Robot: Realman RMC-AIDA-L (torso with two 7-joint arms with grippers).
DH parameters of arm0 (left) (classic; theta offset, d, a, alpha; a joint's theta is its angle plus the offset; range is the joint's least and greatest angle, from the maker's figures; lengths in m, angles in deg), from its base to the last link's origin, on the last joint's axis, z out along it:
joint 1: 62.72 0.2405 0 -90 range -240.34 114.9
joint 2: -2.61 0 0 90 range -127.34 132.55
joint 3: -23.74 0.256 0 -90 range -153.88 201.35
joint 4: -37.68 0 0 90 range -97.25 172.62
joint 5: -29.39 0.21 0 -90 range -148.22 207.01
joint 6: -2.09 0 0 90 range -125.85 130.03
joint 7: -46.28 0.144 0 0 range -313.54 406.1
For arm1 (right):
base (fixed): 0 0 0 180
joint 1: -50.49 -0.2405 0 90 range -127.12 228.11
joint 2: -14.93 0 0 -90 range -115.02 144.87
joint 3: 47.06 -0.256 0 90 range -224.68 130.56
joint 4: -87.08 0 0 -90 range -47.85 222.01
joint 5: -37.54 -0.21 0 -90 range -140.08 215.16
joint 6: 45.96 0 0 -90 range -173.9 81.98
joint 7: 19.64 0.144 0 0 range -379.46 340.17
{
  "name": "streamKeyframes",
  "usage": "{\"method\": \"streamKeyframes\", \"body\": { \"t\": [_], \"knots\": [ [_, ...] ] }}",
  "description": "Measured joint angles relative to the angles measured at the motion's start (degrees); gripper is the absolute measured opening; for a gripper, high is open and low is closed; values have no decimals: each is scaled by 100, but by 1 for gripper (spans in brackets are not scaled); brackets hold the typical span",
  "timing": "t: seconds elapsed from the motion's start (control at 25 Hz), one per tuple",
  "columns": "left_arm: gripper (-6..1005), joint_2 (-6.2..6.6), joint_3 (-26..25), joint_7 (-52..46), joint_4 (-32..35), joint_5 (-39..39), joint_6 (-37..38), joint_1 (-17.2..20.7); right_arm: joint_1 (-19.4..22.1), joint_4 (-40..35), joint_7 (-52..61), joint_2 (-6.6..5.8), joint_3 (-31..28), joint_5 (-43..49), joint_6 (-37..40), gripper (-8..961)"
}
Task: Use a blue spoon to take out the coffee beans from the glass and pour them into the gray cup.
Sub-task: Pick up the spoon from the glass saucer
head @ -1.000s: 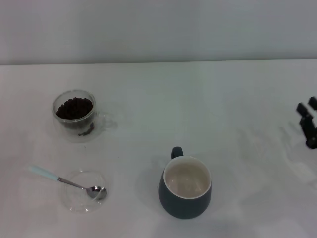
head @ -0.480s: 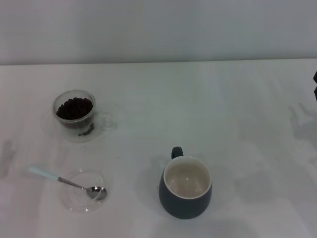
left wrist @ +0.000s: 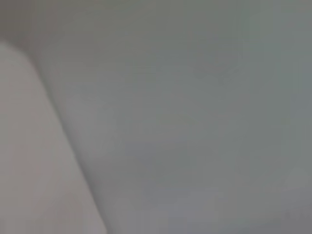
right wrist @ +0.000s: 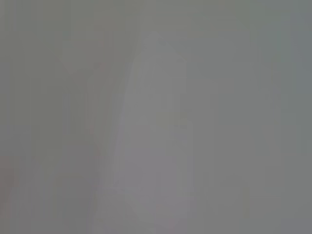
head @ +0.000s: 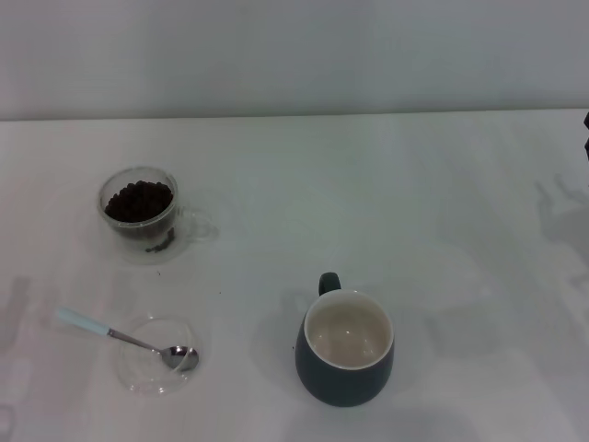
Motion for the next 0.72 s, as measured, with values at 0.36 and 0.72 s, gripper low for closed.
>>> {"method": "streamKeyframes", "body": {
  "t": [0.36,0.72],
  "knots": [
    [888,4,724,-937,7,11,-782,-186,-50,-43,-241,-11,-159,5,1,263],
    [886,-28,785,-898,-33,198,-1120,-317,-59,-65,-395,-5,-162,10,-10,263]
  ]
}}
